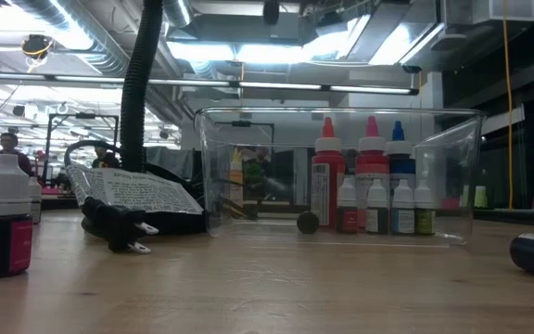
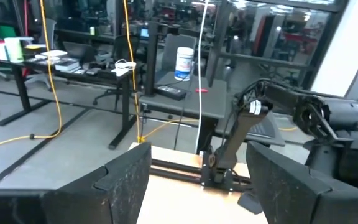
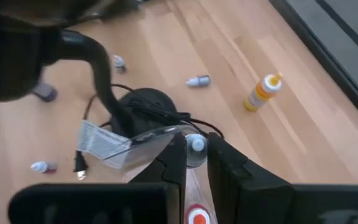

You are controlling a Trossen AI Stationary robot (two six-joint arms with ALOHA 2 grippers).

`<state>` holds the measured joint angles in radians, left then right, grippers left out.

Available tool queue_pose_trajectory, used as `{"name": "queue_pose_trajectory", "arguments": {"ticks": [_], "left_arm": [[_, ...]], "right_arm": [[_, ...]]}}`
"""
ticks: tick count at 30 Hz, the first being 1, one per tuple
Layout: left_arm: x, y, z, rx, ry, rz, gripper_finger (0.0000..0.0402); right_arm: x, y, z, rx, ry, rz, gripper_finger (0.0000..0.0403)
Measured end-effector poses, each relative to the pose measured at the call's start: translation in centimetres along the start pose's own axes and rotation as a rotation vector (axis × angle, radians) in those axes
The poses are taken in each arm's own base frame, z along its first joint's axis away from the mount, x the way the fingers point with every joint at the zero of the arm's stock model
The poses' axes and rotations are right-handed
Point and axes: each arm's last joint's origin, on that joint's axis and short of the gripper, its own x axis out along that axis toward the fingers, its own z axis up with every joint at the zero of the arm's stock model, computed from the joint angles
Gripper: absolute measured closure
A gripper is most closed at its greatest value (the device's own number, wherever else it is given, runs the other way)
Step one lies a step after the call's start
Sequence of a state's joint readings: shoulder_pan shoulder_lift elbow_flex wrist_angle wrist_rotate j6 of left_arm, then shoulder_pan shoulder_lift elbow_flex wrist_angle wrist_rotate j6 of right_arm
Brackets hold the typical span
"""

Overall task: Pick & Place food coloring
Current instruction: Put the small black food coloring bottle into the transparent bin

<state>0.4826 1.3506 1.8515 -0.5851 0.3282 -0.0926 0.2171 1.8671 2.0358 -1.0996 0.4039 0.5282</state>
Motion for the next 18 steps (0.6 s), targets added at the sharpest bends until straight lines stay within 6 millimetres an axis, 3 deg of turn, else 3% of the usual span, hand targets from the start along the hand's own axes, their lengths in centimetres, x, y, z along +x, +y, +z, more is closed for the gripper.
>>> {"name": "queue_pose_trajectory", "arguments": {"ticks": [11, 18], "left_arm": [[-0.3, 0.7, -0.2, 0.040, 0.025, -0.025, 0.0145], [-0.4, 1.1, -0.2, 0.036, 0.028, -0.020, 0.0149]], "right_arm": [[2.1, 2.5, -1.6, 0.083, 0.025, -0.045, 0.0356], [1.5, 3.8, -2.3, 0.072, -0.003, -0.052, 0.0356]]}}
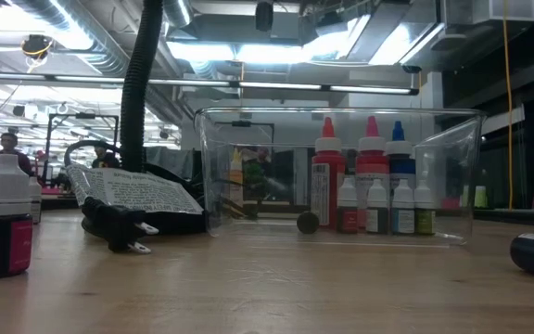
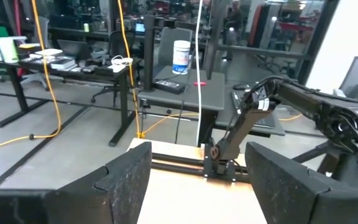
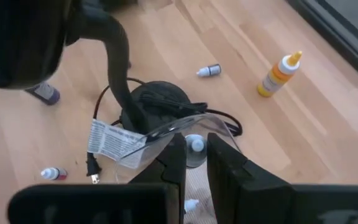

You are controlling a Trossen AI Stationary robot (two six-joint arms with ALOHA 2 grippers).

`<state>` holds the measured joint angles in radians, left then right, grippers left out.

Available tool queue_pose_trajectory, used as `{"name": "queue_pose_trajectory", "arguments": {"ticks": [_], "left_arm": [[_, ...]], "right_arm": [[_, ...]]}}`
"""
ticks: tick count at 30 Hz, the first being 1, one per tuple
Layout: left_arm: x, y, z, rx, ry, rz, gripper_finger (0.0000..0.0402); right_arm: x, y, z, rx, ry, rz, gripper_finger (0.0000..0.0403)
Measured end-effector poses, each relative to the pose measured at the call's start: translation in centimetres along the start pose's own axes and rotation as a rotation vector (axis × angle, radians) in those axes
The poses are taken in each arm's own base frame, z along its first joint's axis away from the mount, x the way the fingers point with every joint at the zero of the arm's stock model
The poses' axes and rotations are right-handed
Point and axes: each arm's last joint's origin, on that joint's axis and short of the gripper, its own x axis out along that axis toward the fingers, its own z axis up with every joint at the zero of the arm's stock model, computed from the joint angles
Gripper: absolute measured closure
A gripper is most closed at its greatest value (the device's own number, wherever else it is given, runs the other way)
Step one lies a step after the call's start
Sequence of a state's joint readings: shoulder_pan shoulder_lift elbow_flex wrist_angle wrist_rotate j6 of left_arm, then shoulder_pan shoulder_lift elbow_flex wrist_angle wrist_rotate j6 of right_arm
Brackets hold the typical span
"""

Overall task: Pick & Place food coloring
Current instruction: Put the small black food coloring bottle into the transparent bin

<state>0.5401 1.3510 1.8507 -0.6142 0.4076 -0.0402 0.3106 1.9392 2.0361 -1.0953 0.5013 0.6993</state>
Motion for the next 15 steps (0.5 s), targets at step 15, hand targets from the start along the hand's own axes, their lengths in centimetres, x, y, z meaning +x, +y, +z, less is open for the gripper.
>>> {"name": "queue_pose_trajectory", "arguments": {"ticks": [15], "left_arm": [[-0.1, 0.1, -0.1, -0.034, 0.011, -0.024, 0.0155]], "right_arm": [[-2.4, -4.0, -1.0, -0.285, 0.204, -0.164, 0.0356]]}}
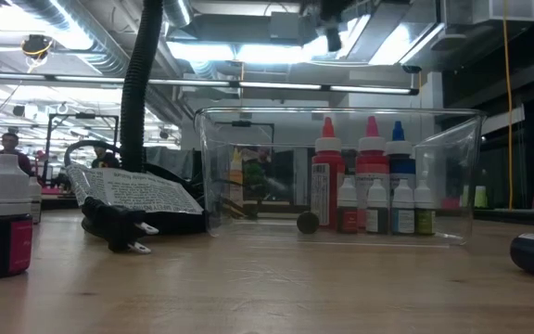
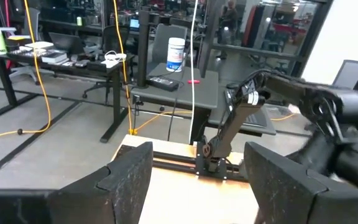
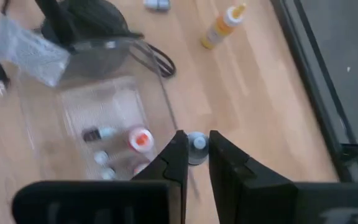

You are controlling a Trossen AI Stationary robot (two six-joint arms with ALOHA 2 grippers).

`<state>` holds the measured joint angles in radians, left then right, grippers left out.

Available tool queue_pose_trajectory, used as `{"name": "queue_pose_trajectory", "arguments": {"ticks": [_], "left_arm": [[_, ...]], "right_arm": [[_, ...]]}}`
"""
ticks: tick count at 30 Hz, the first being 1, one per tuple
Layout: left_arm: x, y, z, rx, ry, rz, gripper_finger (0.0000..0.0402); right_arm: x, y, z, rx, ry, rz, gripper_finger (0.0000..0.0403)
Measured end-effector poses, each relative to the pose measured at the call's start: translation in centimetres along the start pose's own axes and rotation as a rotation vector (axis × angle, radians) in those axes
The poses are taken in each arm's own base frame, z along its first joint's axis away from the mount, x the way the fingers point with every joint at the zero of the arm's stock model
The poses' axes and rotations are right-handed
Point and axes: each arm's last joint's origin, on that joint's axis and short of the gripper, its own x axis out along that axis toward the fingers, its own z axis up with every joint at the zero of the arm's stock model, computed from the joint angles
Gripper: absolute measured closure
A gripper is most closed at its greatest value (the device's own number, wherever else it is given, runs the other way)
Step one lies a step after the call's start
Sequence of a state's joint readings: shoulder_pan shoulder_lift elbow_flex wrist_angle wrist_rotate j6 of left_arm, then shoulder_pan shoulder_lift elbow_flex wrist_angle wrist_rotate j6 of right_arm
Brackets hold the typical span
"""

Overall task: Pick & Place food coloring
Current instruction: Put the small black food coloring bottle into the transparent bin

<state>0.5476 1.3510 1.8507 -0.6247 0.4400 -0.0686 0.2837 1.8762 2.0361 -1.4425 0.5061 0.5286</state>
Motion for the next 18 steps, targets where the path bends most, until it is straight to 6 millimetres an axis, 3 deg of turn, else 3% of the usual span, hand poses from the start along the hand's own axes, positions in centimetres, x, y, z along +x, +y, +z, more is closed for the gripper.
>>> {"name": "queue_pose_trajectory", "arguments": {"ticks": [6, 10, 18], "left_arm": [[0.0, 0.0, 0.0, -0.027, 0.000, -0.001, 0.0153], [0.0, 0.0, 0.0, -0.048, 0.001, -0.001, 0.0154], [0.1, 0.0, 0.0, -0.067, 0.003, -0.003, 0.0154]], "right_arm": [[-4.0, -3.9, -1.1, -0.010, -0.052, -0.008, 0.0356], [-5.9, -6.8, -3.0, 0.043, -0.142, -0.046, 0.0356], [-3.4, -8.5, -7.9, 0.184, -0.325, 0.111, 0.0356]]}}
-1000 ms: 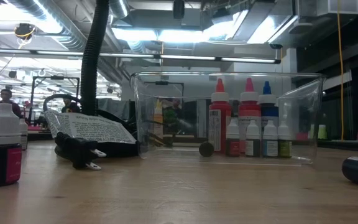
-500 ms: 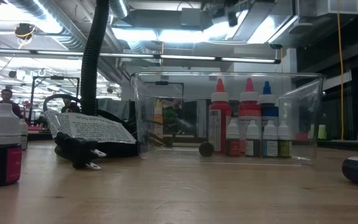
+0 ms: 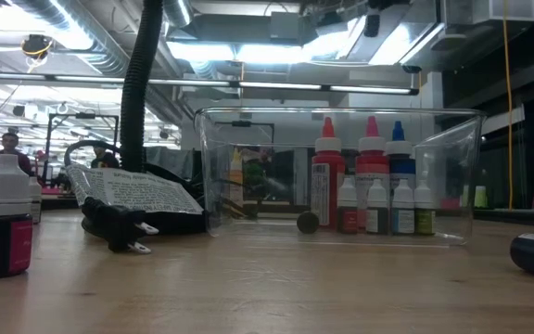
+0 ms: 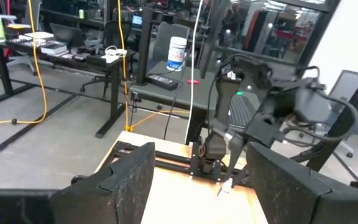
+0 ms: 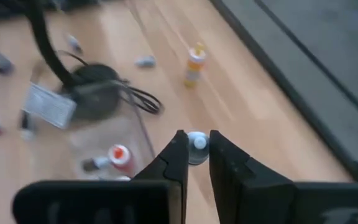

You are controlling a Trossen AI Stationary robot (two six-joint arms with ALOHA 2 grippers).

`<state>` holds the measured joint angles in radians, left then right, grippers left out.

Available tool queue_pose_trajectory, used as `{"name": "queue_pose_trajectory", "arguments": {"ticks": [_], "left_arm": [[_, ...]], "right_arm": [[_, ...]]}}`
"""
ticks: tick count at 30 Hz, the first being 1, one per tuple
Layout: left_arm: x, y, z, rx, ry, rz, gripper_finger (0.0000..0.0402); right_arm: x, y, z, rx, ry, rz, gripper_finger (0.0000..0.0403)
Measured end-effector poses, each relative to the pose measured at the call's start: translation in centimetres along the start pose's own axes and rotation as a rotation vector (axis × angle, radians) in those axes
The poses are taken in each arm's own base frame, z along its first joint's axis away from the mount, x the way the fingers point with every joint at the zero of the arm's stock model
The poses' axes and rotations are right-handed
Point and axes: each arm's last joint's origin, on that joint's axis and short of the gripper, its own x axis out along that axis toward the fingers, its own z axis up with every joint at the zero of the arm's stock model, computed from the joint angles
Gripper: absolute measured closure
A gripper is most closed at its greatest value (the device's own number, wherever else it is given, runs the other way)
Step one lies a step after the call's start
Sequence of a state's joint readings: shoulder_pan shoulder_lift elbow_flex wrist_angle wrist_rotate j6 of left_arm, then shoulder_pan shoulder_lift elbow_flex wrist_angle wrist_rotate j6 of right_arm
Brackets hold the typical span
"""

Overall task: Pick & Place food coloring
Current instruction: Put the small black food coloring bottle into the transparent bin

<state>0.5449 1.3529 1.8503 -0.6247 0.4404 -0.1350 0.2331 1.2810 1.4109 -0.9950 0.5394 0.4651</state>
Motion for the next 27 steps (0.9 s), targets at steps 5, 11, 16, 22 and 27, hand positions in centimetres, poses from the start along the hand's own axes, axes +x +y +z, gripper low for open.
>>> {"name": "queue_pose_trajectory", "arguments": {"ticks": [5, 11, 16, 22, 27], "left_arm": [[0.3, 0.2, -0.1, -0.012, 0.008, 0.001, 0.0154], [0.6, 0.4, -0.3, -0.023, 0.022, 0.003, 0.0156], [0.9, 0.5, -0.5, -0.035, 0.033, 0.005, 0.0153], [1.1, 0.6, -0.6, -0.033, 0.046, 0.007, 0.0157], [1.3, 0.7, -0.7, -0.036, 0.052, 0.008, 0.0153]], "right_arm": [[3.0, 0.0, -2.4, 0.062, -0.061, 0.148, 0.0356], [6.8, 2.0, -4.0, 0.048, -0.008, 0.301, 0.0356], [8.9, 4.1, -4.0, -0.017, 0.034, 0.368, 0.0356], [9.7, 6.2, -3.5, -0.057, 0.024, 0.428, 0.0356], [11.1, 7.3, -4.0, -0.067, 0.053, 0.465, 0.0356]]}}
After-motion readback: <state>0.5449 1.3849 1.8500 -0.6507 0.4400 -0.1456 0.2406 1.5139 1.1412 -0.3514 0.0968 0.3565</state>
